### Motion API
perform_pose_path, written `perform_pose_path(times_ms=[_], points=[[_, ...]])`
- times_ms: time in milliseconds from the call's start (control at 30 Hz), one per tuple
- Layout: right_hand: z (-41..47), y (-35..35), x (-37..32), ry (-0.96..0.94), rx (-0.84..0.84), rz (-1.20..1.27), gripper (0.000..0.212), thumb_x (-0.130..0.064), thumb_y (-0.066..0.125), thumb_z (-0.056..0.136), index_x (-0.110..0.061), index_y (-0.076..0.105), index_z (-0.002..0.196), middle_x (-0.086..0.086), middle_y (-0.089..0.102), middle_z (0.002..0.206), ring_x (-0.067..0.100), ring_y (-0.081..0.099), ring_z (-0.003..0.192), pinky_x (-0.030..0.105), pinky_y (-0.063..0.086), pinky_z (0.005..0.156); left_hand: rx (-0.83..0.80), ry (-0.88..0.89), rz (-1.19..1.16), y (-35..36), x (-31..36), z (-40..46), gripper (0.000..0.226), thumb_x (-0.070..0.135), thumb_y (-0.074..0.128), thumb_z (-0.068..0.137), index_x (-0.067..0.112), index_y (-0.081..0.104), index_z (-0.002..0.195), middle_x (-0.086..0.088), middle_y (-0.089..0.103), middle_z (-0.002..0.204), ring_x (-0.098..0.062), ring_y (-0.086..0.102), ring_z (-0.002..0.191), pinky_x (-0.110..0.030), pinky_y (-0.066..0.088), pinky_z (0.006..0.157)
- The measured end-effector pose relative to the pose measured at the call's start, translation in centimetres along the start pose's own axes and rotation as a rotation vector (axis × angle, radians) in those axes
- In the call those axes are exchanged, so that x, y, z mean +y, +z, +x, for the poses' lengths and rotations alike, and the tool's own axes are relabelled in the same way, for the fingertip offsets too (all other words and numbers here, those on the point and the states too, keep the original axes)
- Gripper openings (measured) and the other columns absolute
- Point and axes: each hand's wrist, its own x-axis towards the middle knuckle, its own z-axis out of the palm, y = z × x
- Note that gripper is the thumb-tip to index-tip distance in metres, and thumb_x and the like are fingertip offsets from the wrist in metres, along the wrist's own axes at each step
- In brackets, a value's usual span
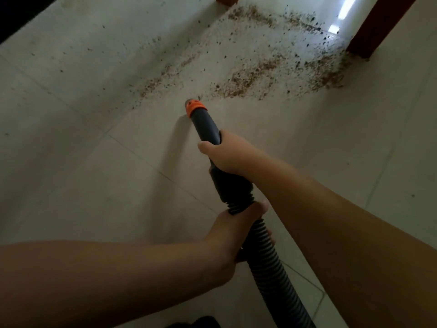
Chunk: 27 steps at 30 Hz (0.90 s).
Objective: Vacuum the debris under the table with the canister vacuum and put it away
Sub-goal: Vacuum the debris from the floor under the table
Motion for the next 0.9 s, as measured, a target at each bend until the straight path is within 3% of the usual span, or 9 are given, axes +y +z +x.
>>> perform_pose_path(times_ms=[133,233,300,400,500,700,900], points=[[0.7,0.7,-0.5,-0.019,0.008,0.007,0.045,-0.039,0.047,0.096,-0.010,0.043,0.131,0.005,0.052,0.091,0.013,0.047,0.066,0.028,0.040,0.062,0.049,-0.007,0.008,-0.6,0.2,0.5,0.045,0.044,0.070,0.079,0.010,0.067,0.107,-0.012,0.074,0.097,-0.029,0.072,0.088,-0.049,0.058,0.080],[0.6,0.7,-0.3,0.004,0.039,0.021,0.043,-0.039,0.047,0.096,-0.011,0.044,0.129,0.001,0.048,0.080,0.012,0.047,0.065,0.024,0.034,0.052,0.048,0.020,0.032,-0.4,0.7,0.1,0.045,0.043,0.069,0.079,0.007,0.067,0.107,-0.013,0.072,0.100,-0.030,0.070,0.094,-0.050,0.056,0.086],[0.2,0.1,0.2,0.046,0.075,0.069,0.042,-0.038,0.048,0.096,-0.012,0.044,0.129,0.004,0.053,0.084,0.015,0.053,0.069,0.025,0.036,0.052,0.013,0.052,0.036,-0.1,1.0,-0.4,0.033,0.035,0.066,0.084,0.006,0.065,0.099,-0.012,0.070,0.093,-0.028,0.069,0.086,-0.044,0.057,0.085],[-0.5,-1.3,1.4,0.110,0.175,0.197,0.041,-0.036,0.051,0.094,-0.013,0.045,0.127,0.012,0.062,0.104,0.027,0.065,0.088,0.035,0.053,0.071,-0.076,0.038,-0.050,0.8,2.0,-1.4,0.017,0.022,0.064,0.087,0.006,0.060,0.087,-0.010,0.063,0.071,-0.018,0.064,0.057,-0.028,0.058,0.059],[-1.3,-2.6,2.8,0.171,0.235,0.277,0.034,-0.037,0.053,0.092,-0.016,0.045,0.118,0.015,0.063,0.107,0.032,0.066,0.094,0.049,0.054,0.088,-0.148,0.017,-0.078,2.1,2.6,-2.0,0.017,0.022,0.067,0.087,0.009,0.057,0.082,-0.009,0.060,0.072,-0.019,0.062,0.059,-0.026,0.056,0.058],[-3.9,-4.8,4.9,0.268,0.331,0.344,0.027,-0.038,0.054,0.093,-0.019,0.044,0.110,0.021,0.064,0.104,0.037,0.066,0.091,0.054,0.053,0.088,-0.267,-0.035,-0.113,5.0,2.6,-2.1,0.013,0.019,0.066,0.087,0.012,0.056,0.083,-0.006,0.061,0.071,-0.017,0.060,0.060,-0.032,0.055,0.070],[-4.0,-6.3,4.4,0.290,0.334,0.375,0.024,-0.035,0.052,0.095,-0.019,0.042,0.110,0.020,0.065,0.102,0.026,0.067,0.076,0.047,0.056,0.082,-0.290,-0.024,-0.197,5.8,3.7,-1.8,0.010,0.012,0.062,0.088,0.015,0.055,0.081,-0.003,0.059,0.067,-0.016,0.057,0.055,-0.028,0.052,0.061]])
